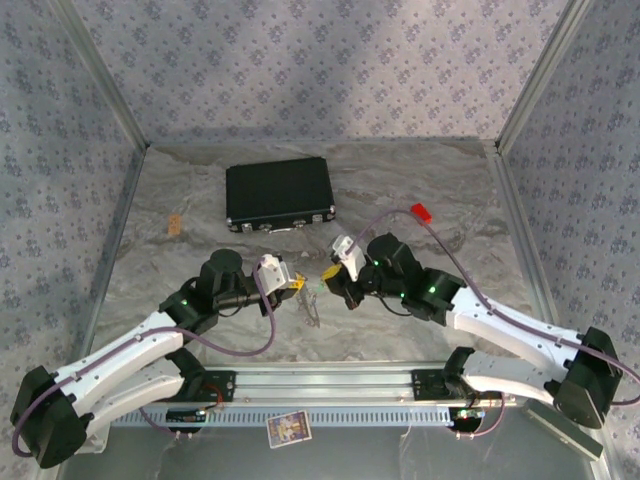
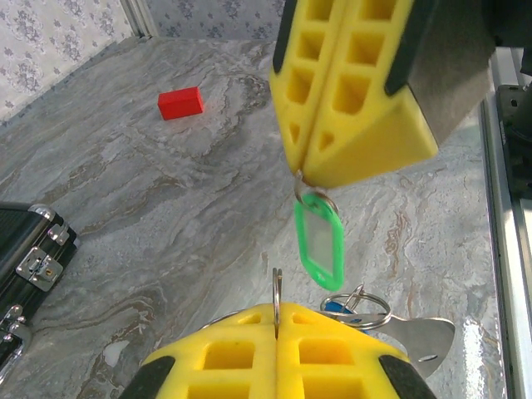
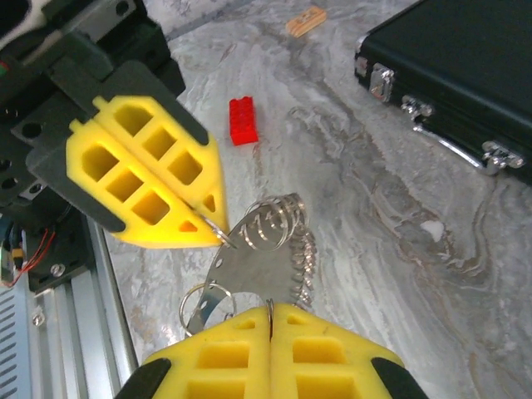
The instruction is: Put the keys on the keyring
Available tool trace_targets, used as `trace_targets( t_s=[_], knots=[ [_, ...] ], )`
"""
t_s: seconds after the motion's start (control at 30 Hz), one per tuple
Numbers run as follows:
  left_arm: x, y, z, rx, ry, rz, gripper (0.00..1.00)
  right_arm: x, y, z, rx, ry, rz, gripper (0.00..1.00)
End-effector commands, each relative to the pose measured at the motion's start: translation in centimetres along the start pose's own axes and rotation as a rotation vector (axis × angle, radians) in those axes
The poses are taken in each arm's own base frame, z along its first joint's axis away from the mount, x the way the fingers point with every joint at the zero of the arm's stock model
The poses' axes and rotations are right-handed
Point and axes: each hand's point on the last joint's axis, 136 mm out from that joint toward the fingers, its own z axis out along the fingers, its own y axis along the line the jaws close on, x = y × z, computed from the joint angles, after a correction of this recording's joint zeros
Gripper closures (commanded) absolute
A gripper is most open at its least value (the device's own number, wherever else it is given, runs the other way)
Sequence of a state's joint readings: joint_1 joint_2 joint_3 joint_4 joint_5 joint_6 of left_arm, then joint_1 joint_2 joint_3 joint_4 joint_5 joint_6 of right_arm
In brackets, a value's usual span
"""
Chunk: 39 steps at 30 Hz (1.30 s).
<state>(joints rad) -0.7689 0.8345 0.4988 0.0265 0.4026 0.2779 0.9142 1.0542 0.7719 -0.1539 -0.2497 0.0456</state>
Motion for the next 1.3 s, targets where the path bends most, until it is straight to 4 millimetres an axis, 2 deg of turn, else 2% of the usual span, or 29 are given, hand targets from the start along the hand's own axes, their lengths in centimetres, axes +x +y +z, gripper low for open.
trace_targets(
  t_s=[0.0,0.3,0.57,1.07,1.27],
  knots=[
    [-2.5,0.1,-0.2,0.005,-0.065,0.014,1.00,-0.9,1.4,0.2,-0.053,0.006,-0.046,1.00],
    [-2.6,-0.1,0.0,0.021,-0.056,0.006,1.00,-2.5,2.0,1.1,-0.065,-0.015,-0.087,1.00],
    [-2.6,-0.2,0.0,0.028,-0.056,0.007,1.00,-2.5,2.3,1.6,-0.068,-0.004,-0.108,1.00],
    [-2.5,-0.4,0.0,0.035,-0.053,0.008,1.00,-2.8,1.1,2.0,0.008,-0.015,-0.103,1.00],
    [-2.3,-0.5,-0.1,0.039,-0.046,0.015,1.00,-3.0,-0.1,1.8,0.077,-0.027,-0.074,1.00]
  ],
)
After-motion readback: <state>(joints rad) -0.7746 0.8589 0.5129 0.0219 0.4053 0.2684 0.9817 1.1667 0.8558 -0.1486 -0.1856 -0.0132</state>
